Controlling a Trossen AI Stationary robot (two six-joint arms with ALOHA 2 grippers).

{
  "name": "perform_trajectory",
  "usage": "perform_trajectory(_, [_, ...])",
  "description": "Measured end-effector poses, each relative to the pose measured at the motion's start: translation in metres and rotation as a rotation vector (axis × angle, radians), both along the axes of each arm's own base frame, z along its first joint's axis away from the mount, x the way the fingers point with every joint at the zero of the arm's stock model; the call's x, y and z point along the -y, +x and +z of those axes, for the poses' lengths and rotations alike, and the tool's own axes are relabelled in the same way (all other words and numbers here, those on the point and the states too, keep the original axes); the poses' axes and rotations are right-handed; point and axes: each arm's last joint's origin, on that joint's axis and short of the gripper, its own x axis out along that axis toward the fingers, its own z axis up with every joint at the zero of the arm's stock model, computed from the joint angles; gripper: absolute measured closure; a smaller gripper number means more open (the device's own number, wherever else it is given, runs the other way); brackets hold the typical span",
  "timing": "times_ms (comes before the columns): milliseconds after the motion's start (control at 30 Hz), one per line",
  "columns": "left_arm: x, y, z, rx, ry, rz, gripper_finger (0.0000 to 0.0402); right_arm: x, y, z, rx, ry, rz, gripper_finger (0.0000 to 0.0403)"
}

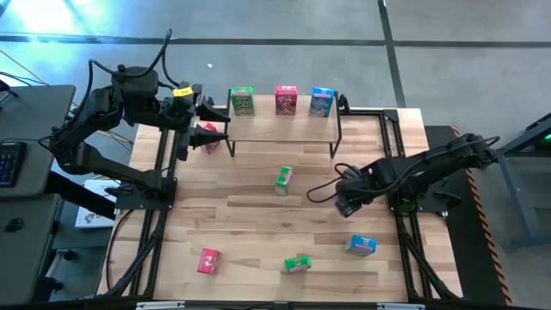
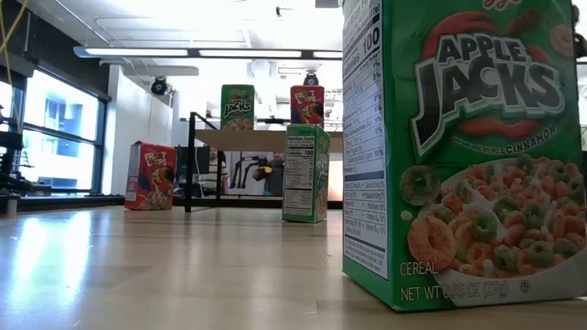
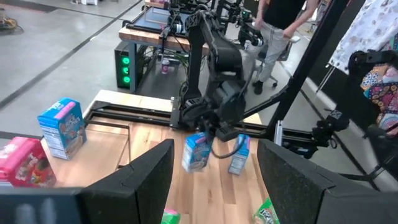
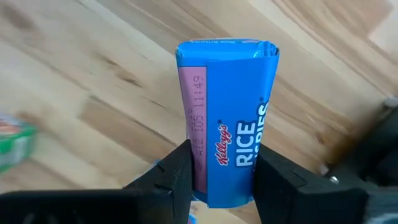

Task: Stack cereal on shelf
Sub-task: Put the top blue cereal box on the shelf aligned with the other blue cereal box

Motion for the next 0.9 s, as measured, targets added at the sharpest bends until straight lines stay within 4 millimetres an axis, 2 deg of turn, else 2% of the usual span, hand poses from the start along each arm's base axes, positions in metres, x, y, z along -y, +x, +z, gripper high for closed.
perform_trajectory(200, [-0.003,0.0,0.0,-0.006,0.051,0.102,0.0179,0.002,0.009,0.032,0.118,0.012,0.049,0.0277])
perform_trajectory(433, [-0.009,0.005,-0.002,-0.032,0.143,0.252,0.0179,0.014,0.016,0.067,0.246,-0.038,0.105,0.0277])
perform_trajectory(667, [-0.02,0.016,-0.008,-0.081,0.21,0.408,0.0179,0.039,0.02,0.103,0.365,-0.141,0.186,0.0277])
perform_trajectory(900, [-0.03,0.031,-0.016,-0.134,0.213,0.445,0.0179,0.074,0.014,0.138,0.451,-0.272,0.275,0.0277])
